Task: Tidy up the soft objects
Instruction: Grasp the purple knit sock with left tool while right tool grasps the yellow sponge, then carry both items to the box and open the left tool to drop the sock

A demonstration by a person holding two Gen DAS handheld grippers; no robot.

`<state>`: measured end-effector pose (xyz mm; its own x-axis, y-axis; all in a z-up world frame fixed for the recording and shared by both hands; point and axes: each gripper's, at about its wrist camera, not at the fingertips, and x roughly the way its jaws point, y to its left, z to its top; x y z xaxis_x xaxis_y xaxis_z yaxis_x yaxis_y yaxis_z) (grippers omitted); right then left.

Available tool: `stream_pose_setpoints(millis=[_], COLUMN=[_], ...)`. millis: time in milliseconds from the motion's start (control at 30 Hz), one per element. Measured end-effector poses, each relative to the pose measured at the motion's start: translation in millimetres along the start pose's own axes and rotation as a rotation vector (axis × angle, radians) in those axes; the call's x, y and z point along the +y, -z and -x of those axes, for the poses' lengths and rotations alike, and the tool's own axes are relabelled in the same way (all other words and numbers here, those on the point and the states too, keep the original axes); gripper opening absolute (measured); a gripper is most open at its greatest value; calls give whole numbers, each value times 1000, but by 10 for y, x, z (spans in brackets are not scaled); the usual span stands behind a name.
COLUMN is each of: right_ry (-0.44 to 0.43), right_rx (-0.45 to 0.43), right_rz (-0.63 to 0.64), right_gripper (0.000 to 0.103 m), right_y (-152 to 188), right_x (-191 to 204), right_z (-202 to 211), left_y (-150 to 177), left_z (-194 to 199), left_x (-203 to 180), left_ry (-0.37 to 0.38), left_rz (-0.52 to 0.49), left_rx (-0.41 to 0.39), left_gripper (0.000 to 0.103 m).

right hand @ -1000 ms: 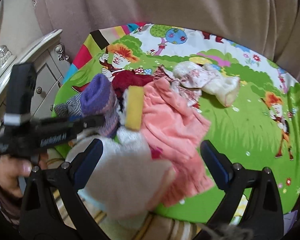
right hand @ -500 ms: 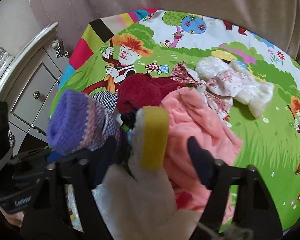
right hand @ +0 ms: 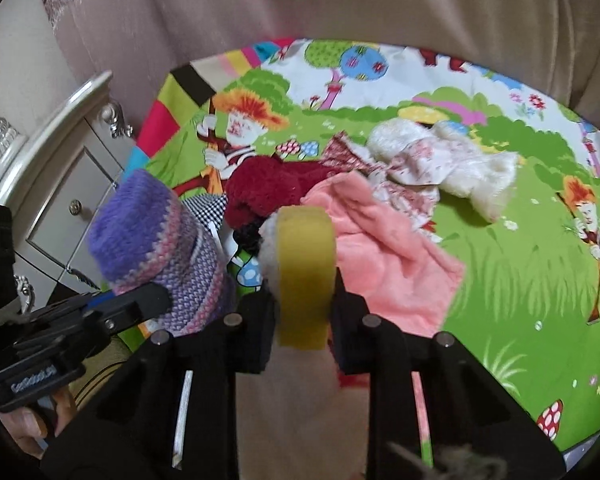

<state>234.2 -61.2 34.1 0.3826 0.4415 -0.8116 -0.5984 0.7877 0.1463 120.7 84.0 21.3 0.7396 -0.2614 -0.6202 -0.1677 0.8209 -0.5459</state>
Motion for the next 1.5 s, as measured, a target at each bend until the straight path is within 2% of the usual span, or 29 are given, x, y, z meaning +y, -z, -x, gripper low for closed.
stream_pose_setpoints(millis=[367,733,1000,1500], right_ry=[0,43,106,266], right_rx=[-80,-141,-161,-196], right_rz=[-51,-127,-219,-400], right_gripper=[28,28,28,28], right_y=[301,680,1125,1903], right_x=[-147,-499,-960,-1788], right_z=[510,1098,1550,2278], left_y=[72,203,426,985], left_z=[159,272,188,-138], left_x=[-290,-840,-1366,-2331], left_ry=[30,115,199,339], left_rz=[-48,-136,-222,-378], left_rx=[-39,-49,12,186], left_gripper=[17,17,17,17])
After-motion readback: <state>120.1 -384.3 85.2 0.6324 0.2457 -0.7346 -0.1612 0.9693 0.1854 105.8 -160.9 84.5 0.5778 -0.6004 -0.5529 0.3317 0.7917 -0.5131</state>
